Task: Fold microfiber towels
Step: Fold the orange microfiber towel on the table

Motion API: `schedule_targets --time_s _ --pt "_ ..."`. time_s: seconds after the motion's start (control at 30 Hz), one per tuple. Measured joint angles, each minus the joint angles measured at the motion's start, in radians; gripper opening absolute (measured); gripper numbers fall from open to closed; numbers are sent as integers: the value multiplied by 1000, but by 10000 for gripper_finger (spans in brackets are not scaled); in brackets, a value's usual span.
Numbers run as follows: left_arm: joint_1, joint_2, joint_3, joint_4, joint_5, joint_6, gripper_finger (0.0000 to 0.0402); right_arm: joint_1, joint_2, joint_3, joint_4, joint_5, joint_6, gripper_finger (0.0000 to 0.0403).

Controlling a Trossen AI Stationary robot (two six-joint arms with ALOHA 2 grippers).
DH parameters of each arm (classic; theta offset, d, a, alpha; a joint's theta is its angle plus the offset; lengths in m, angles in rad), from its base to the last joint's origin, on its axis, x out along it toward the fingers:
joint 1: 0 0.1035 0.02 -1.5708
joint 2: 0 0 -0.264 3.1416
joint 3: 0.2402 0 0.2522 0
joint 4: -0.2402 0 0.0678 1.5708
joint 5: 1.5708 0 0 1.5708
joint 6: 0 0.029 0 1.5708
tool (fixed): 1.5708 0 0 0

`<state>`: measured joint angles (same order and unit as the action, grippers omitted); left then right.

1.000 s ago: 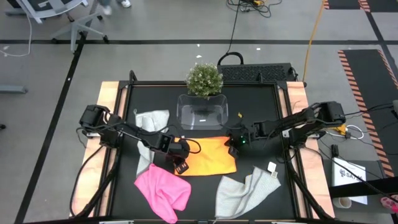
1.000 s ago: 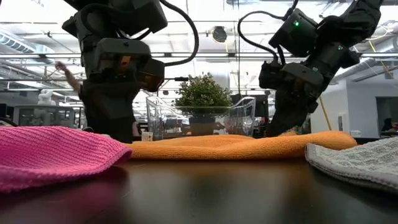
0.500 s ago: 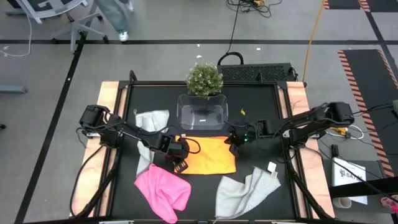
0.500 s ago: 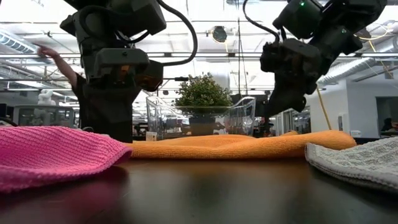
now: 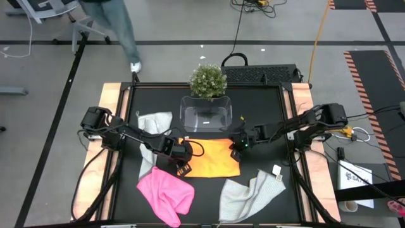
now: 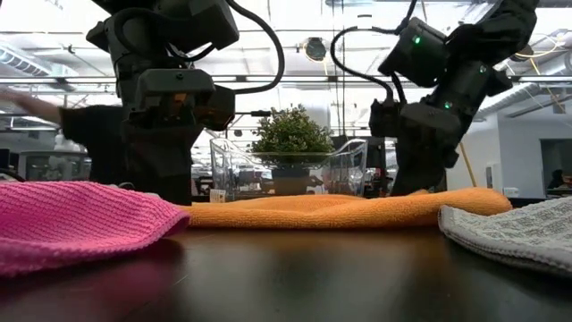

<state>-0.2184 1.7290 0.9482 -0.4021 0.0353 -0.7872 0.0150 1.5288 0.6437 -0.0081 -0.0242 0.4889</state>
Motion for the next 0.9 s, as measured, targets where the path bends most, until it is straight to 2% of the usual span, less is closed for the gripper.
schedule_targets --time_s 0.27,0.57,0.8,0.9 --pt "0 0 0 -17 9 -1 88 -93 -30 0 -77 23 -134 0" --pt "-4 0 0 -22 13 4 88 -127 -155 2 -80 20 -120 0" --pt "-4 0 0 -22 9 8 88 -45 -218 3 -73 -111 -12 0" --pt "-4 0 0 -21 7 19 88 19 -210 3 -72 -119 18 0"
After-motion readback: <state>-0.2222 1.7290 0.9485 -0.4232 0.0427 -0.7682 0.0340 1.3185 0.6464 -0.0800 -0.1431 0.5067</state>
